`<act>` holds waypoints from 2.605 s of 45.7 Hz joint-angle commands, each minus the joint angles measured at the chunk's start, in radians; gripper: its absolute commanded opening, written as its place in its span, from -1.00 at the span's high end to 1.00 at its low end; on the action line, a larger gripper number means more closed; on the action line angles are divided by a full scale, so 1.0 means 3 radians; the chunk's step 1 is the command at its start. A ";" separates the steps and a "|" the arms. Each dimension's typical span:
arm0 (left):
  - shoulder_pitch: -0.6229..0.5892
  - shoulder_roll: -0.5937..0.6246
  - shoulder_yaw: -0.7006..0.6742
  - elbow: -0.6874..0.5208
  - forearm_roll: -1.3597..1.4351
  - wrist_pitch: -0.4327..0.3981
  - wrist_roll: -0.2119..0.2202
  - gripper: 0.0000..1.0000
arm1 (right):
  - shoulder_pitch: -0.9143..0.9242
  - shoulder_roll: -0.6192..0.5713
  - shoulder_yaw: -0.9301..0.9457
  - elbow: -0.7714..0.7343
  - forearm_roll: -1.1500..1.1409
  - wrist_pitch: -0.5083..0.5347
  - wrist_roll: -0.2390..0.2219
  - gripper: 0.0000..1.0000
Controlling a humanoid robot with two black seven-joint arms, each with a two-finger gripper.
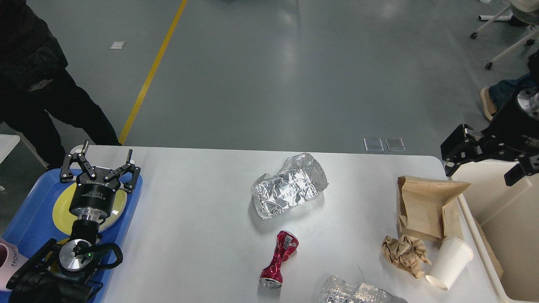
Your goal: Tidy desktop
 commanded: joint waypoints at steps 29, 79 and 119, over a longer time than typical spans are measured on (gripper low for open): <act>0.0000 -0.0002 0.0000 -0.0005 0.0000 0.0000 0.0000 -0.93 | -0.0055 -0.0144 0.0382 0.0599 0.0216 -0.0107 0.0009 -1.00; 0.0000 -0.0002 0.0000 -0.0005 0.0000 0.0000 0.0000 -0.93 | -0.3732 -0.0057 0.1251 0.0057 0.0078 -0.2387 -0.0001 -0.88; 0.0000 -0.0002 0.0000 -0.0005 0.0000 0.0000 0.0000 -0.93 | -0.3916 0.0076 0.1292 -0.0143 0.0119 -0.2587 -0.0042 1.00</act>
